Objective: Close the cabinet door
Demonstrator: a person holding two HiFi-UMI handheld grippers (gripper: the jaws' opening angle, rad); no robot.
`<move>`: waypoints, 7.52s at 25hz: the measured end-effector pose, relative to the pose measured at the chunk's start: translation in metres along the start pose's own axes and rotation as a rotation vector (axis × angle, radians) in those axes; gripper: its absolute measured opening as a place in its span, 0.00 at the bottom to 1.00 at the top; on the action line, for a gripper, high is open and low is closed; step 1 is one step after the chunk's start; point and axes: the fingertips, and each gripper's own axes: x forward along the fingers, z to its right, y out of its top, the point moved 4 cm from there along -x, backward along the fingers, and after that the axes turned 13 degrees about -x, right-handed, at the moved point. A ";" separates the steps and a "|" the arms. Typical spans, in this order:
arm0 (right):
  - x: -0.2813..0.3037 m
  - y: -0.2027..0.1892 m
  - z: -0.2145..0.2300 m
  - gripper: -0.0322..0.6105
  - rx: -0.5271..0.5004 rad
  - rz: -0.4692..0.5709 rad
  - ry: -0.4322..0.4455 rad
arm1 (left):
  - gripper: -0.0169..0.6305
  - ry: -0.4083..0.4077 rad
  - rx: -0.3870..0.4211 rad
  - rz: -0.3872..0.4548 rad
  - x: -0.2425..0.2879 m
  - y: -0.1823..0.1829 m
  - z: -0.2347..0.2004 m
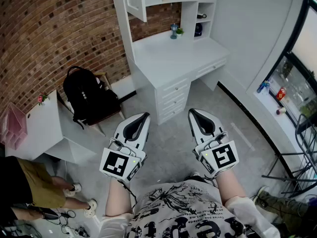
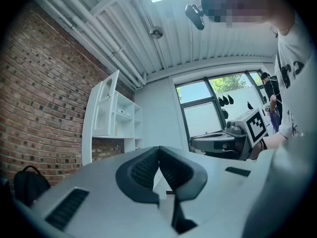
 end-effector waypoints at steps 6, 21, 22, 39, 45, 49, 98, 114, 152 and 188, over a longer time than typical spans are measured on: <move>0.006 -0.001 0.006 0.07 -0.006 0.001 0.004 | 0.05 0.012 -0.008 -0.003 0.011 0.001 -0.005; 0.039 -0.029 0.040 0.07 0.057 0.007 0.026 | 0.65 0.148 -0.059 0.161 0.055 0.012 -0.035; 0.043 -0.033 0.046 0.07 0.063 0.010 0.026 | 0.65 0.144 -0.042 0.148 0.062 0.012 -0.035; 0.183 -0.109 0.243 0.07 0.116 0.118 0.289 | 0.65 0.322 0.051 0.182 0.270 0.027 -0.075; 0.258 -0.101 0.319 0.07 0.050 0.170 0.373 | 0.65 0.417 0.105 0.216 0.348 0.059 -0.109; 0.300 -0.093 0.345 0.07 0.004 0.221 0.409 | 0.65 0.448 0.162 0.222 0.381 0.079 -0.129; 0.609 -0.021 0.331 0.07 -0.049 0.286 0.151 | 0.18 -0.208 0.292 0.375 0.476 0.391 -0.383; 0.624 -0.066 0.422 0.07 -0.040 0.324 0.201 | 0.17 -0.077 0.308 0.391 0.577 0.375 -0.354; 0.685 -0.172 0.643 0.07 -0.014 0.405 0.382 | 0.17 0.662 0.518 0.297 0.832 0.353 -0.409; 0.758 -0.204 0.673 0.07 0.022 0.359 0.437 | 0.19 0.779 0.584 0.341 0.897 0.354 -0.499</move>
